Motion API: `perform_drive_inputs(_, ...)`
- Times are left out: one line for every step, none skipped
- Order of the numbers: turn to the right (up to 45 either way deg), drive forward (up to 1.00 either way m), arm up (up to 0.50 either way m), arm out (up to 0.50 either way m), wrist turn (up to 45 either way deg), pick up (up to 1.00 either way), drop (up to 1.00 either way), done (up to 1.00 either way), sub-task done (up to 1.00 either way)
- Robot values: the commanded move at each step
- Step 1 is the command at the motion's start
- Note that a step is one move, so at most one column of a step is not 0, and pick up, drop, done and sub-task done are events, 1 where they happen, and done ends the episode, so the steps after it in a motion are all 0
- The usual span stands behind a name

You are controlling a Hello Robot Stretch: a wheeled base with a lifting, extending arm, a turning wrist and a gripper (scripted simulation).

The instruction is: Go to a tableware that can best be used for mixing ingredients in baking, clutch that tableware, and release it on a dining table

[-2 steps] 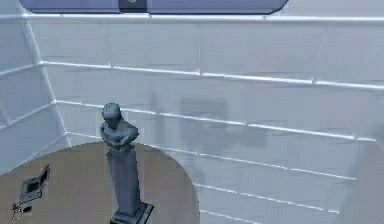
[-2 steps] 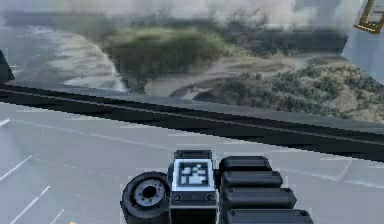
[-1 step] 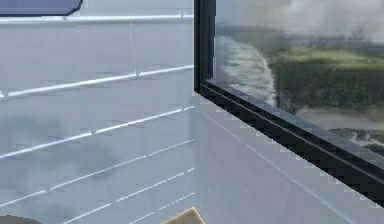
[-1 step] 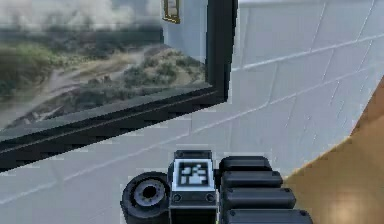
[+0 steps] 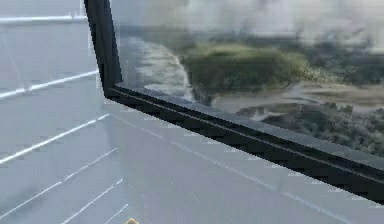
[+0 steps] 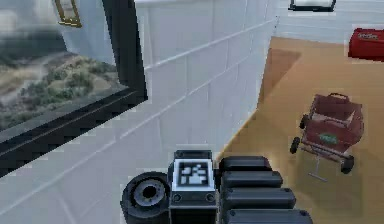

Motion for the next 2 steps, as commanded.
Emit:
perform_drive_inputs(-45.0,0.0,0.0,0.0,0.0,0.0,0.0,0.0,0.0)
perform_drive_inputs(-27.0,0.0,0.0,0.0,0.0,0.0,0.0,0.0,0.0)
